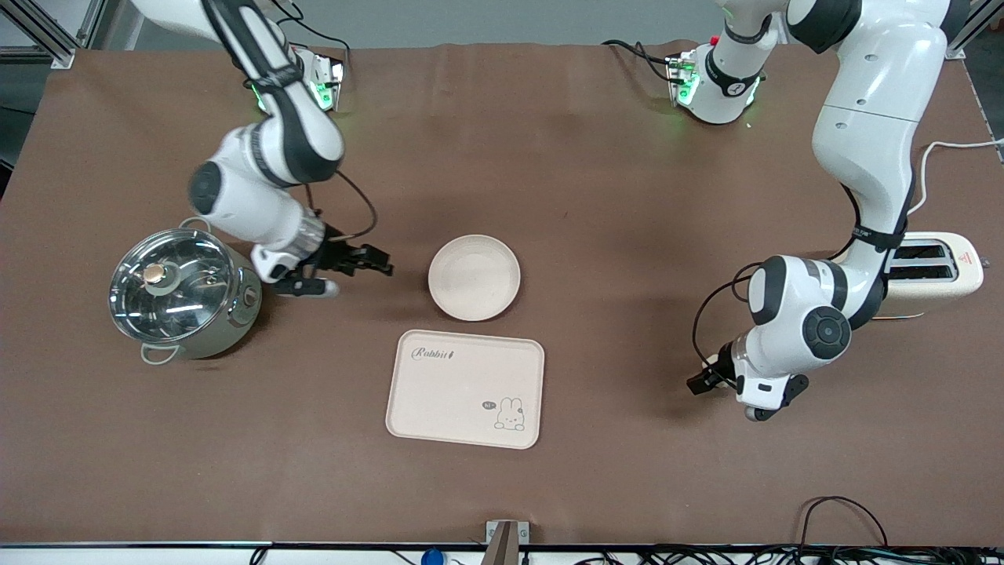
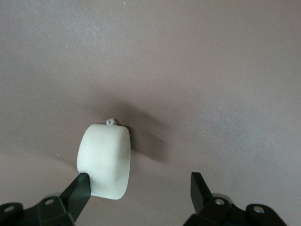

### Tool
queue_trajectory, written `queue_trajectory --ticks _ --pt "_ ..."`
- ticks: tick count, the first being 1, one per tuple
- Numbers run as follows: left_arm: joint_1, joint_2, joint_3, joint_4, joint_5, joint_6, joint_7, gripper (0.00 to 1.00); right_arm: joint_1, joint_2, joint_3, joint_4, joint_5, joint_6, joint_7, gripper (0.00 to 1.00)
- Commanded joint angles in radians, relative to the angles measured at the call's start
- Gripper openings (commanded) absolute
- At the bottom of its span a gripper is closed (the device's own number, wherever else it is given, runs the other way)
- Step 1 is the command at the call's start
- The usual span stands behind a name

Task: Place bun in plate and plate on tray
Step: 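Carry the bun over the white plate while the right gripper grips the plate rim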

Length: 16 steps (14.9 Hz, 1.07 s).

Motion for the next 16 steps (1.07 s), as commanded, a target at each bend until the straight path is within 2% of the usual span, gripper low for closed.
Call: queue_trajectory --ticks 1,6,8,9,11,13,16 --pt "0.004 -0.025 0.009 0.002 0.025 -0.014 -0.014 0.94 0.024 0.051 -0.009 -0.001 0.029 0.049 0.007 1.00" --pt "0.012 -0.019 0.017 0.005 0.108 -0.027 -0.014 0.93 0.053 0.106 -0.006 -0.006 0.035 0.057 0.008 1.00" --pt "0.012 -0.011 0.018 0.004 0.108 -0.024 -0.012 0.89 0.079 0.124 -0.003 0.000 0.110 0.064 0.007 0.99" --pt "0.014 -0.010 0.020 0.002 0.109 -0.026 -0.010 0.84 0.090 0.138 -0.003 0.005 0.163 0.069 0.007 0.97" --pt "0.024 -0.004 0.024 -0.002 0.111 -0.026 -0.007 0.74 0.136 0.153 -0.004 0.013 0.210 0.097 0.007 0.94" --pt "0.029 0.004 0.024 -0.002 0.132 -0.026 -0.006 0.64 0.151 0.172 -0.004 0.023 0.213 0.107 0.004 0.91" --pt "0.035 0.012 0.024 -0.005 0.146 -0.029 -0.006 0.46 0.148 0.184 -0.006 0.023 0.211 0.101 -0.041 0.75"
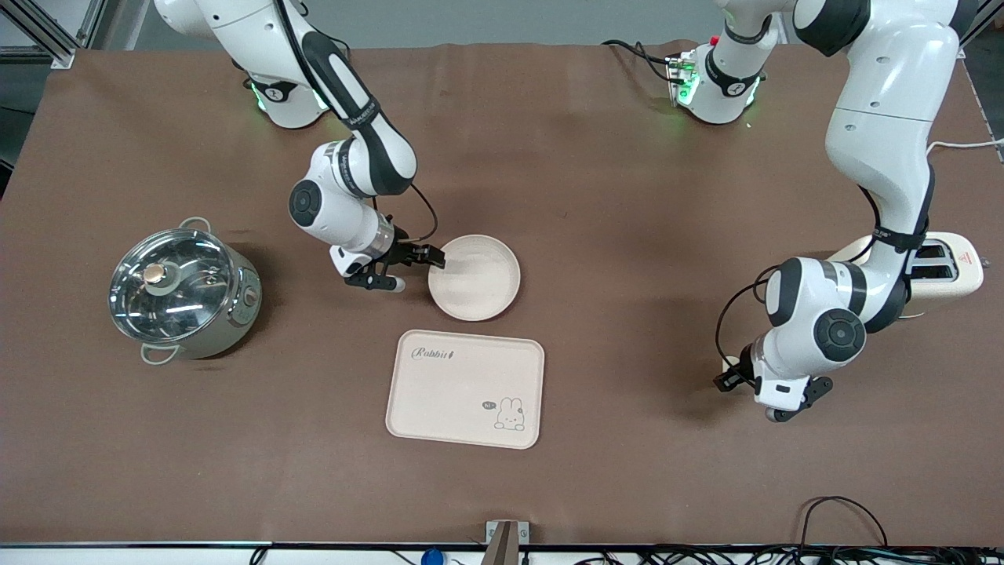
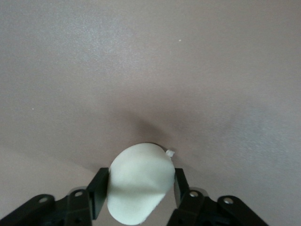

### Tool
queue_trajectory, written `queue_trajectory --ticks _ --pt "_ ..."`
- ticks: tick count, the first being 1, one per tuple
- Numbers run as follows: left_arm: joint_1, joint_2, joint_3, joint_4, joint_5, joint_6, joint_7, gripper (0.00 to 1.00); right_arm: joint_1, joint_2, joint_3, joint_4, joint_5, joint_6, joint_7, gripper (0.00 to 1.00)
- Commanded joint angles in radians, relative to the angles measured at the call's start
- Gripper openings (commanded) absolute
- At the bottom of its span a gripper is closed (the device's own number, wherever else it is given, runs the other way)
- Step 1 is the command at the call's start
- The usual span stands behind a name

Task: Place bun in plate and plate on tray
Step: 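Carry the bun over the white plate while the right gripper grips the plate rim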

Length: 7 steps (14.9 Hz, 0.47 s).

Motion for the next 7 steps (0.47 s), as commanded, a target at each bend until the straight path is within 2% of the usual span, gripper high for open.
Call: queue_trajectory --ticks 1,3,4,7 --pt "0.004 0.005 -0.002 0.000 0.026 -0.008 -0.007 0.36 -0.009 0.016 -0.006 0.009 0.026 0.001 -0.077 0.72" --pt "-0.003 -0.003 -0.002 0.003 0.028 -0.027 -0.007 0.17 -0.013 0.022 -0.005 0.011 0.027 0.002 -0.102 0.64" --pt "-0.009 -0.009 -0.006 0.009 0.028 -0.060 -0.010 0.13 -0.013 0.022 -0.005 0.011 0.027 0.004 -0.100 0.63" --pt "-0.061 -0.036 -0.015 0.014 0.026 -0.093 -0.038 0.11 -0.010 0.024 -0.005 0.011 0.032 0.004 -0.100 0.57"
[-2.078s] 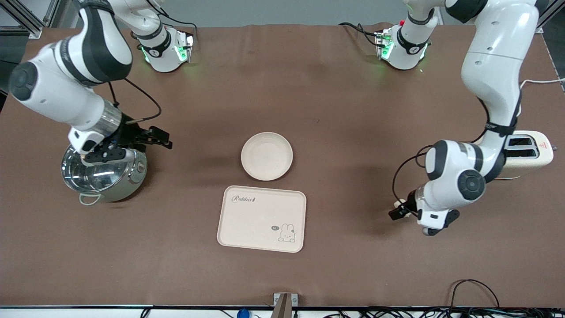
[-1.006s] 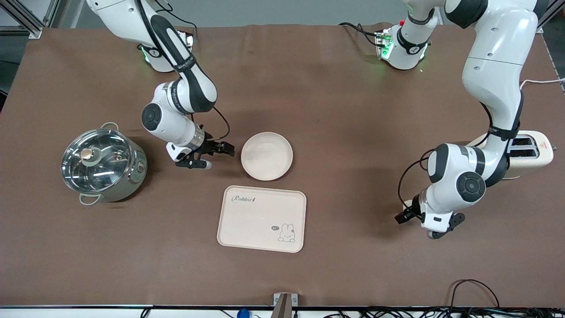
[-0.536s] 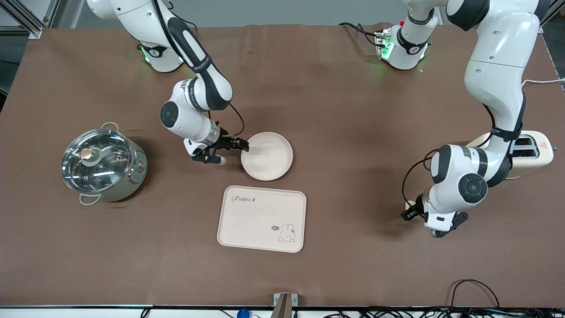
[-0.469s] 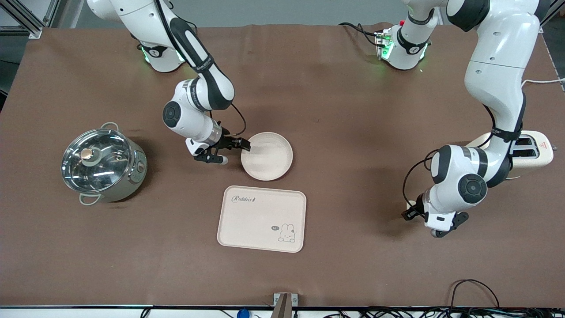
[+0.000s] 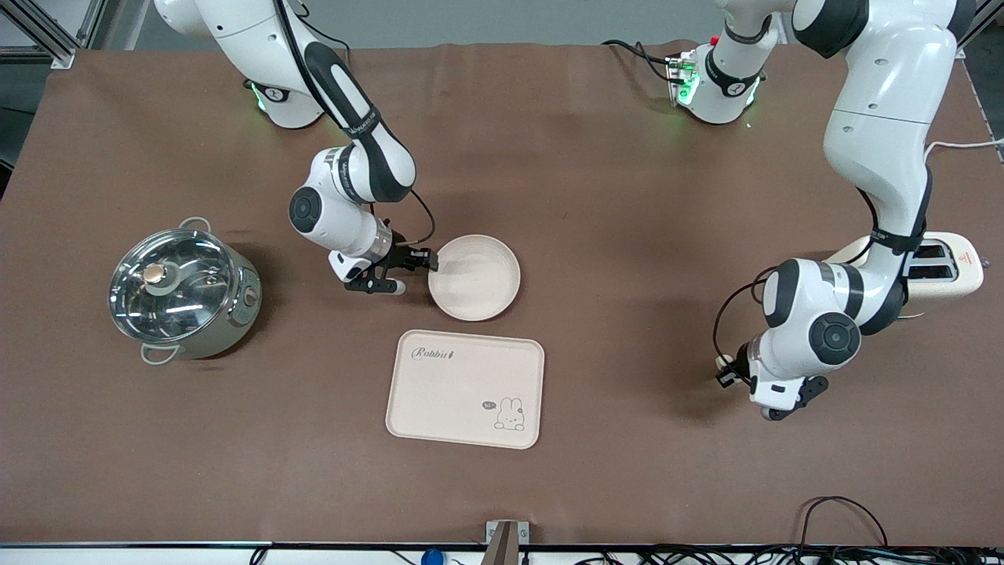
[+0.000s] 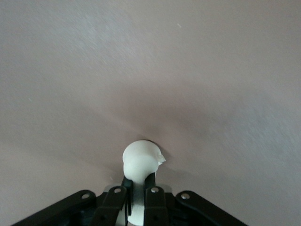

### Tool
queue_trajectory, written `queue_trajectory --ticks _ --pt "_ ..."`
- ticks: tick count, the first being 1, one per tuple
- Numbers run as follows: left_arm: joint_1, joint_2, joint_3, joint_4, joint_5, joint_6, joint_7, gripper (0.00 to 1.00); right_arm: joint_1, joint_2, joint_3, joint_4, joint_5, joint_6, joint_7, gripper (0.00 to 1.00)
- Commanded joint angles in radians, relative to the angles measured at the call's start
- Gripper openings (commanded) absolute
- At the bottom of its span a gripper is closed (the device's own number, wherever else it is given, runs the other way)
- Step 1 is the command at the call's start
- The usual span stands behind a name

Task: Place bun in plate and plate on tray
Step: 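Carry the bun over the white plate while the right gripper grips the plate rim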

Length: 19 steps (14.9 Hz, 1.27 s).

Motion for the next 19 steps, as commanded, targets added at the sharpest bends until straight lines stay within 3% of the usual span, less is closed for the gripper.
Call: queue_trajectory --ticks 1,6,13,16,19 --pt "-0.076 -0.051 -0.001 0.001 0.024 -0.057 -0.062 0.11 -0.001 0.006 0.006 0.008 0.031 0.005 -0.027 0.56" --pt "-0.276 -0.073 -0.025 0.070 0.012 -0.128 -0.272 0.13 0.004 0.010 0.006 0.015 0.032 0.005 -0.027 0.47" --pt "-0.555 -0.024 -0.027 0.078 0.007 -0.116 -0.527 0.13 0.010 0.033 0.007 0.027 0.034 0.008 -0.029 0.44" --pt "-0.632 -0.001 -0.027 0.084 -0.007 -0.055 -0.620 0.13 0.012 0.035 0.007 0.031 0.046 0.006 -0.026 0.43" --pt "-0.644 0.002 -0.031 0.114 -0.039 -0.051 -0.636 0.13 0.024 0.035 0.007 0.037 0.074 0.006 -0.027 0.42"
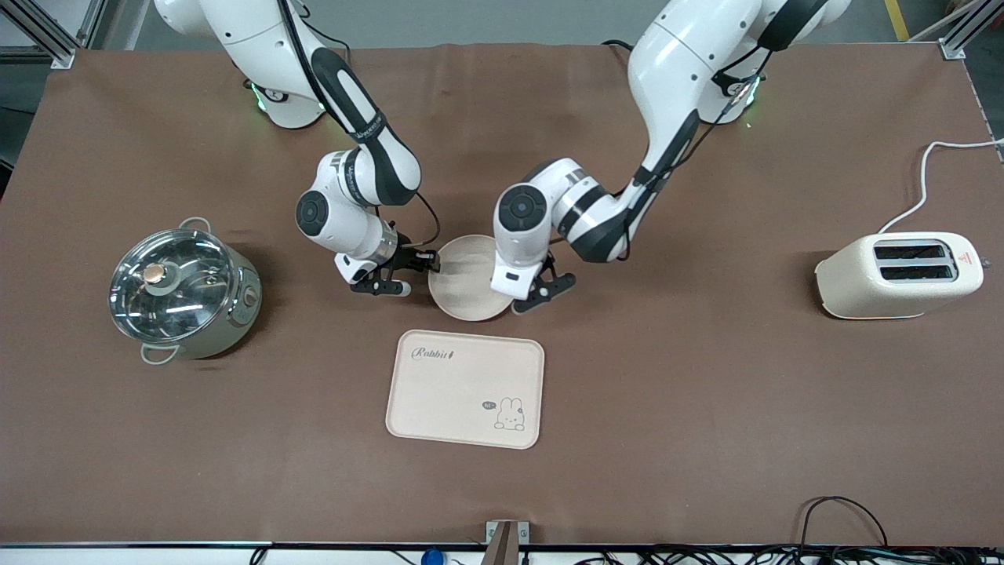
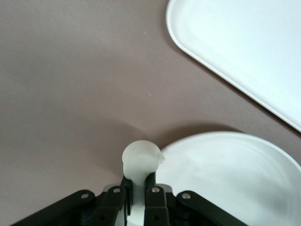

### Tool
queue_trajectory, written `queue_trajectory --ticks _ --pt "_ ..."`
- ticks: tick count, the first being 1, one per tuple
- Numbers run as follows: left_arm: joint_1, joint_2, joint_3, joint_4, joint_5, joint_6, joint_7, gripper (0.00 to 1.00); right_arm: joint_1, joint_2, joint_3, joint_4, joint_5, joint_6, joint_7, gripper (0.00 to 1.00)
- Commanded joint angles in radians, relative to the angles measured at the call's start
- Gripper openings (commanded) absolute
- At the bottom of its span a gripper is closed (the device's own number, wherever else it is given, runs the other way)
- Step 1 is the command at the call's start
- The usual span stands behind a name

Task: Place bun in plate and plate on tray
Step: 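Lower the bun onto the plate and open the left gripper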

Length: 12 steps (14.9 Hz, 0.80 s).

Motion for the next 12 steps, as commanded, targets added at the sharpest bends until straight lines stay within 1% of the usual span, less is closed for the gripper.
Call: queue_trajectory --ticks 1,4,5,6,7,8,9,10,12 --pt "-0.008 0.013 0.000 0.047 -0.059 0.021 -0.003 0.13 0.016 0.007 -0.001 0.012 0.047 0.006 -0.023 0.39" --pt "-0.014 0.037 0.000 0.048 -0.168 0.124 -0.003 0.14 0.018 0.007 -0.001 0.012 0.049 0.006 -0.023 0.34" --pt "-0.014 0.047 0.000 0.048 -0.190 0.147 -0.003 0.20 0.018 0.007 -0.001 0.012 0.049 0.007 -0.023 0.33" --pt "-0.016 0.057 0.000 0.048 -0.198 0.170 -0.003 0.27 0.018 0.009 -0.001 0.012 0.049 0.007 -0.024 0.31" --pt "-0.017 0.068 0.000 0.049 -0.199 0.195 -0.003 0.41 0.018 0.010 -0.001 0.012 0.049 0.007 -0.024 0.30" --pt "-0.017 0.071 0.000 0.048 -0.201 0.218 -0.010 0.64 0.018 0.010 -0.001 0.012 0.049 0.007 -0.023 0.26" --pt "-0.022 0.073 0.000 0.048 -0.216 0.229 -0.044 0.97 0.018 0.012 -0.001 0.012 0.049 0.007 -0.024 0.21" --pt "-0.027 0.068 0.000 0.049 -0.221 0.229 -0.072 1.00 0.018 0.012 -0.001 0.012 0.049 0.007 -0.024 0.16" --pt "-0.022 0.047 0.002 0.051 -0.224 0.223 -0.078 1.00 0.018 0.012 -0.001 0.012 0.049 0.009 -0.024 0.05"
